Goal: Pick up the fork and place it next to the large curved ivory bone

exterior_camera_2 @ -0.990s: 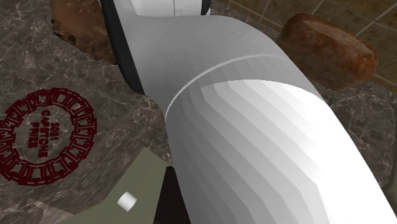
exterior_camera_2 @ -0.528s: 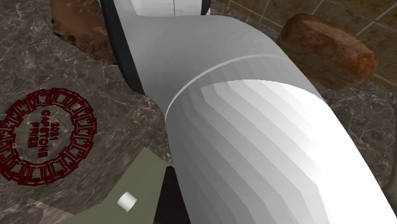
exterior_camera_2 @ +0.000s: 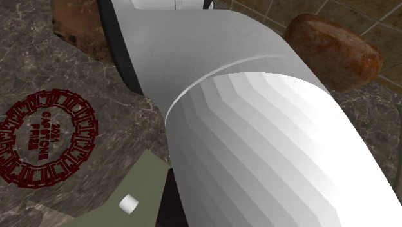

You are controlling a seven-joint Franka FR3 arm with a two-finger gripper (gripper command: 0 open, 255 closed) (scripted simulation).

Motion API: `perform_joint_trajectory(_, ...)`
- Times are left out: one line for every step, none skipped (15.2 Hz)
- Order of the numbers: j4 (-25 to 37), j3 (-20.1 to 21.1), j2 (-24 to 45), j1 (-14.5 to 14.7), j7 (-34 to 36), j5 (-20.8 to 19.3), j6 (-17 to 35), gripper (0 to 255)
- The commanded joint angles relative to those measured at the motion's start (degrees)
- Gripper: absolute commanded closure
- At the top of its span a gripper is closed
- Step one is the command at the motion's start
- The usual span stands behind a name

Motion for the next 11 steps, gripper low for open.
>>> perform_joint_trajectory(1.4,0.0,-0.2,0.0,0.0,0.1,-1.6,255)
perform_joint_trajectory(2.0,0.1,-0.3,0.1,0.0,0.1,-2.3,255)
perform_joint_trajectory(2.7,0.1,-0.4,0.1,0.1,0.1,-3.0,255)
perform_joint_trajectory(3.4,0.1,-0.4,0.1,0.1,0.1,-3.8,255)
perform_joint_trajectory(4.1,0.1,-0.5,0.2,0.1,0.1,-4.5,255)
perform_joint_trajectory(4.8,0.2,-0.5,0.2,0.2,0.2,-5.3,255)
perform_joint_trajectory(5.6,0.2,-0.5,0.3,0.2,0.2,-6.0,255)
perform_joint_trajectory(6.4,0.2,-0.5,0.3,0.3,0.2,-6.8,255)
perform_joint_trajectory(7.2,0.2,-0.5,0.4,0.3,0.2,-7.6,255)
perform_joint_trajectory(8.0,0.2,-0.4,0.5,0.3,0.1,-8.4,255)
perform_joint_trajectory(8.9,0.2,-0.4,0.5,0.4,0.1,-9.2,255)
